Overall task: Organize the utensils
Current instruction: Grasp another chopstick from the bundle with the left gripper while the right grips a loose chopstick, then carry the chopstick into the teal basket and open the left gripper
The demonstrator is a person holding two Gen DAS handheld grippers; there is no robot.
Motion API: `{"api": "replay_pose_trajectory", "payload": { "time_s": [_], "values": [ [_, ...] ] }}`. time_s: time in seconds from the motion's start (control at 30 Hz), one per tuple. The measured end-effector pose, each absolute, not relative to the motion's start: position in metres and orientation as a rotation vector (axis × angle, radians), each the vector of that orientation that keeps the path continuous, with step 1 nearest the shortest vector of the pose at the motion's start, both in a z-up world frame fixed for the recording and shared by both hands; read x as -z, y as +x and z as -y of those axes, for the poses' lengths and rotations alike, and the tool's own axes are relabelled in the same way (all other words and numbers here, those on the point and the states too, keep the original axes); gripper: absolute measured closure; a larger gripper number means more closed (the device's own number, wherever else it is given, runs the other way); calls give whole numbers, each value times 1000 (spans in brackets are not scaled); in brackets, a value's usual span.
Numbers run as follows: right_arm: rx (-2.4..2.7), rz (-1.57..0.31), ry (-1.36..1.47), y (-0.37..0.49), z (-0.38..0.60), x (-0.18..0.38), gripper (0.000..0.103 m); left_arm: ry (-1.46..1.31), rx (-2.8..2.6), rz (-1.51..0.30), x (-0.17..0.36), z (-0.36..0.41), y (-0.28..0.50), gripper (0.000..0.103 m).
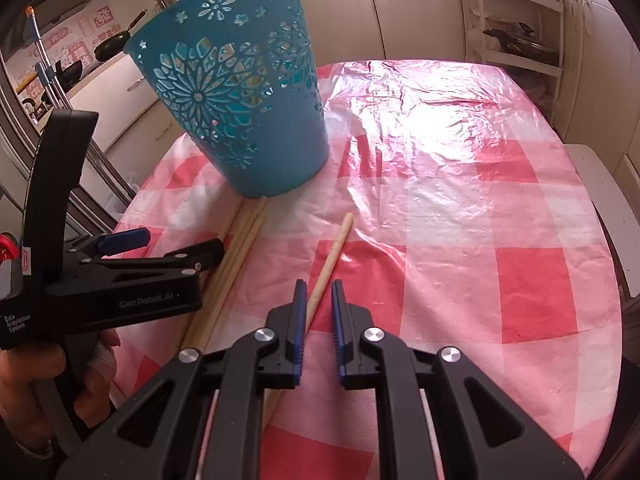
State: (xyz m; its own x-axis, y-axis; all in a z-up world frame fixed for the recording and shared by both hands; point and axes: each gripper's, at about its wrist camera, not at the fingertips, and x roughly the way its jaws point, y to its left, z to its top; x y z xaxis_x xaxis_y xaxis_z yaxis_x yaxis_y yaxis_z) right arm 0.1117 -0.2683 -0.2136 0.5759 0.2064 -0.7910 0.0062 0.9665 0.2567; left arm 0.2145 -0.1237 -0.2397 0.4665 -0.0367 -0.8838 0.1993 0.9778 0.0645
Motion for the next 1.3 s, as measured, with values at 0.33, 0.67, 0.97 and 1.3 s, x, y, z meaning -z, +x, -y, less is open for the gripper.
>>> {"api": "replay_pose_trajectory", "payload": {
  "time_s": [0.33,0.67,0.97,1.3],
  "values": [
    [-111,-968,151,124,260,213,91,176,203,-1050,236,134,224,41],
    [-126,-984,141,141,259,212,86,172,355,-1059,233,148,214,96],
    [-140,-988,150,143,260,215,87,203,354,-1085,236,152,223,97],
    [-140,-936,143,137,259,219,89,135,397,-1088,227,137,216,98]
  ]
}}
